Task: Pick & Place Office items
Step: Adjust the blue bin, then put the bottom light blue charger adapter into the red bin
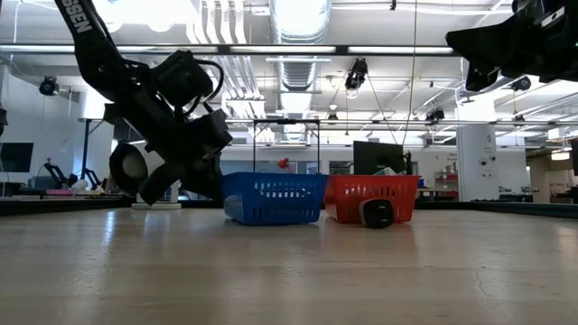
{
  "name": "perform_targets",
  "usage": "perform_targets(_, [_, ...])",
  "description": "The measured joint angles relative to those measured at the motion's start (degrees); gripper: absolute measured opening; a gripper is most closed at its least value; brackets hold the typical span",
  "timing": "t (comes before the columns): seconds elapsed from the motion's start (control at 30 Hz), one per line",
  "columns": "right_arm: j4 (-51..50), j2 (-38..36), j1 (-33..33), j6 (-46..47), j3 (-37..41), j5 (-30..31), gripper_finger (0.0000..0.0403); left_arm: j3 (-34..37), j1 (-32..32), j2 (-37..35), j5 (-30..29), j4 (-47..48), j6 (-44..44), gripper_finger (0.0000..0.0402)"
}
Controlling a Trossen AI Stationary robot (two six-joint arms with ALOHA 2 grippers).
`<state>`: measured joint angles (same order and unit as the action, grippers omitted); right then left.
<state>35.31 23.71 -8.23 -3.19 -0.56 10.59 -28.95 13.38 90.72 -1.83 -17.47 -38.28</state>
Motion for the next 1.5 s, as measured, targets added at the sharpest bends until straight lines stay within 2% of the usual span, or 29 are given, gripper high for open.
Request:
perform_targets(0.2, [-0.4, 0.0, 0.0, 1.3, 0.0, 0.0, 0.0008, -1.6, -3.4, 0.0, 4.0, 0.6, 3.6, 0.0003])
perform_targets(0.4, [-0.4, 0.0, 0.0, 2.0, 0.0, 0.0, 0.0008, -1.7, -6.9, 0.0, 3.9, 0.9, 4.0, 0.0004])
perform_targets(0.5, [-0.4, 0.0, 0.0, 2.5, 0.0, 0.0, 0.0008, -1.7, -7.1, 0.0, 1.3, 0.8, 4.8, 0.0002])
perform_targets(0.67, [-0.4, 0.0, 0.0, 2.6, 0.0, 0.0, 0.0008, -1.7, -6.0, 0.0, -3.9, 0.4, 5.7, 0.0004])
perform_targets(0.9, [-0.3, 0.0, 0.0, 2.3, 0.0, 0.0, 0.0008, -1.7, -2.6, 0.0, -1.6, -2.3, 4.7, 0.0002])
perform_targets(1.2, [-0.3, 0.0, 0.0, 2.2, 0.0, 0.0, 0.0008, -3.6, 2.5, 1.7, -1.4, -2.6, 5.1, 0.0002])
perform_targets(1.5, [-0.3, 0.0, 0.0, 2.2, 0.0, 0.0, 0.0008, -3.9, 2.9, 0.9, -1.4, -3.1, 5.7, 0.0017])
